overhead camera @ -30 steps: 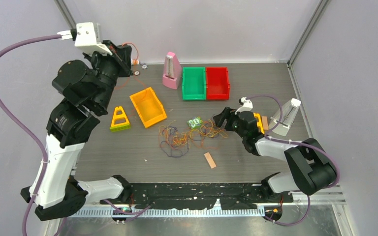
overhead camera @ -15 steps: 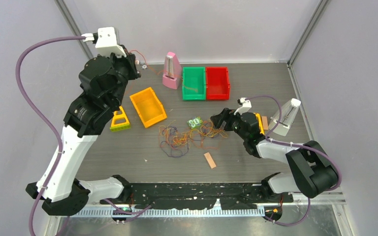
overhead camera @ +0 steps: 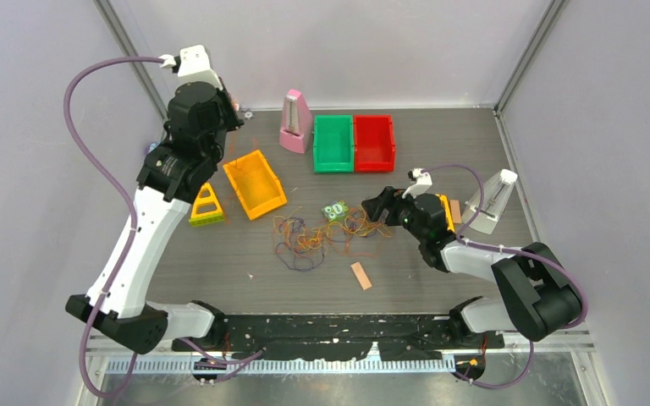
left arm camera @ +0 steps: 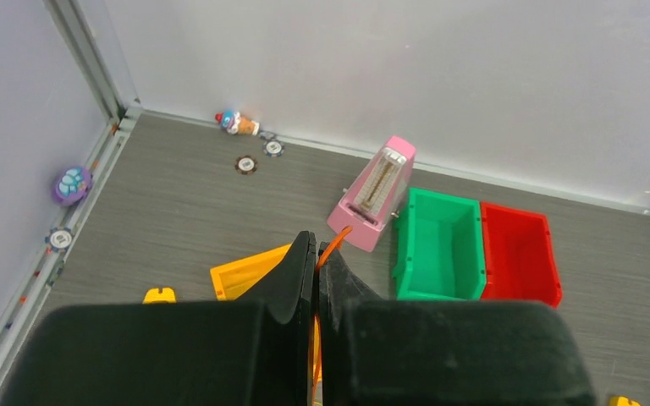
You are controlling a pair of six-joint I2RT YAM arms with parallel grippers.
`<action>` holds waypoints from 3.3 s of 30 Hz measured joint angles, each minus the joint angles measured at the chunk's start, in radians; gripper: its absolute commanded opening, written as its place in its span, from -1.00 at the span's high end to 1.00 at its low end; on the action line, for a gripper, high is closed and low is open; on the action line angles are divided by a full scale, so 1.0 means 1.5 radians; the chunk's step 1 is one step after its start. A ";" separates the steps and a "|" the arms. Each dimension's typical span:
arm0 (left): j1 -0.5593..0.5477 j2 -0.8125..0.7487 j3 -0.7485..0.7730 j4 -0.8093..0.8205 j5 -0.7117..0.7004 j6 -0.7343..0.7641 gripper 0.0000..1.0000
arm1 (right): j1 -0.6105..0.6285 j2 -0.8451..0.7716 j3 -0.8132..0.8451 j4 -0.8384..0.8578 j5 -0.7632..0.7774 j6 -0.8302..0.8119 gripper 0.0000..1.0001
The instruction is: Untangle the cables
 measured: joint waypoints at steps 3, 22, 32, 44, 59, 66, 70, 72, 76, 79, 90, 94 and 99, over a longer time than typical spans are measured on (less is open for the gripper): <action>0.016 0.018 -0.018 -0.001 0.000 -0.021 1.00 | 0.000 0.000 0.000 0.000 -0.001 0.000 -0.61; 0.095 0.135 -0.067 -0.019 0.040 -0.101 1.00 | 0.000 0.000 0.000 0.005 -0.001 -0.002 -0.61; 0.097 0.124 0.048 -0.045 0.093 -0.108 1.00 | 0.000 0.000 0.000 0.005 -0.001 -0.002 -0.61; 0.106 0.107 0.159 -0.058 0.102 -0.102 1.00 | 0.000 0.000 0.000 0.005 -0.006 -0.002 -0.61; 0.146 0.139 0.081 -0.060 0.102 -0.111 1.00 | 0.000 0.000 0.000 0.010 -0.009 -0.002 -0.61; 0.157 0.166 0.043 -0.053 0.092 -0.125 1.00 | 0.000 0.000 0.000 0.010 -0.011 -0.002 -0.61; 0.158 0.205 0.040 -0.055 0.091 -0.139 1.00 | 0.000 0.000 0.000 0.010 -0.011 -0.002 -0.61; 0.158 0.226 0.039 -0.058 0.092 -0.150 1.00 | 0.000 0.000 0.000 0.010 -0.011 -0.002 -0.61; 0.158 0.254 0.033 -0.070 0.090 -0.177 1.00 | 0.000 0.000 0.000 0.010 -0.011 -0.002 -0.60; 0.158 0.273 0.033 -0.086 0.072 -0.200 1.00 | 0.000 0.000 0.000 0.010 -0.011 -0.002 -0.60; 0.154 0.282 -0.070 -0.106 0.014 -0.278 1.00 | 0.000 0.000 -0.001 0.010 -0.011 -0.002 -0.61; 0.149 0.281 -0.129 -0.105 0.010 -0.307 1.00 | 0.000 -0.001 -0.001 0.010 -0.011 -0.002 -0.61; 0.143 0.285 -0.132 -0.100 0.010 -0.349 1.00 | 0.000 -0.005 -0.001 0.010 -0.011 -0.002 -0.61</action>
